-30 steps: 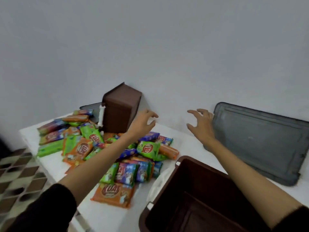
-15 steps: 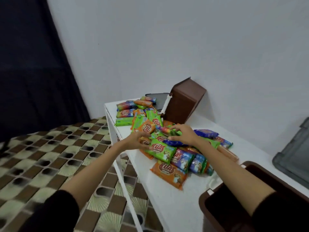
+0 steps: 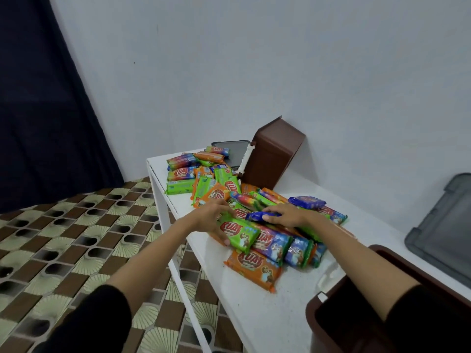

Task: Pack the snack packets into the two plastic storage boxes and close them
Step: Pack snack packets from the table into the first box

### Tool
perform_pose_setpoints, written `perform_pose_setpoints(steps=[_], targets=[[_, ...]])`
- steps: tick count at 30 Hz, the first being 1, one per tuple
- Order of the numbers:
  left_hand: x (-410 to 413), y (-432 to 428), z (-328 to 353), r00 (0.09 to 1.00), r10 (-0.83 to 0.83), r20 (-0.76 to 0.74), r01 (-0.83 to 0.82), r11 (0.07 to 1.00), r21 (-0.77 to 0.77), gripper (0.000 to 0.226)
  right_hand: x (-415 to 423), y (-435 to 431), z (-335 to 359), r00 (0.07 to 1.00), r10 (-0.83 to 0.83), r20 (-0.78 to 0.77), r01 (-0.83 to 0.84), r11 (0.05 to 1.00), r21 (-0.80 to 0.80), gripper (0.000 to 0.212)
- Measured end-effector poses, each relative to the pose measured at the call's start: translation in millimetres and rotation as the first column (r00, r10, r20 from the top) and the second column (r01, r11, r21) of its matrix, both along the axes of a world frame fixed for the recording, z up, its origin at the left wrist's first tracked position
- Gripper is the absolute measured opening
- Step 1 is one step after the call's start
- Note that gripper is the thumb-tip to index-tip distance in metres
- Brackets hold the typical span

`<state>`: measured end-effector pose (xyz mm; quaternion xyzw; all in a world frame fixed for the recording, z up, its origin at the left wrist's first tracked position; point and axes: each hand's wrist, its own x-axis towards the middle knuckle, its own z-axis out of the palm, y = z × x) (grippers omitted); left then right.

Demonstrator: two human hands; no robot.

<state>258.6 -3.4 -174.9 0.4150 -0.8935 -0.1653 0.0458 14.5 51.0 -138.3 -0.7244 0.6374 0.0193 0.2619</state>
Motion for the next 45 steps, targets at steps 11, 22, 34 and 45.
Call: perform_pose_setpoints(steps=[11, 22, 34, 45], targets=[[5.8, 9.5, -7.1, 0.993, -0.119, 0.012, 0.12, 0.988, -0.095, 0.07, -1.5, -0.9, 2.7, 0.998, 0.041, 0.053, -0.051, 0.977, 0.209, 0.056], [2.4, 1.2, -2.1, 0.984, -0.145, 0.106, 0.155, 0.983, -0.095, 0.068, -5.7, 0.7, 1.6, 0.993, 0.093, 0.069, -0.092, 0.996, -0.019, 0.072], [-19.6, -1.3, 24.8, 0.963, -0.195, 0.185, 0.218, 0.969, -0.118, 0.073, 1.4, 11.7, 9.3, 0.998, -0.042, -0.048, 0.025, 0.95, -0.311, 0.089], [-134.5, 30.6, 120.5, 0.875, -0.482, -0.034, 0.46, 0.853, -0.248, 0.083, -76.9, 120.7, 115.3, 0.903, -0.419, -0.093, 0.334, 0.822, -0.461, 0.082]])
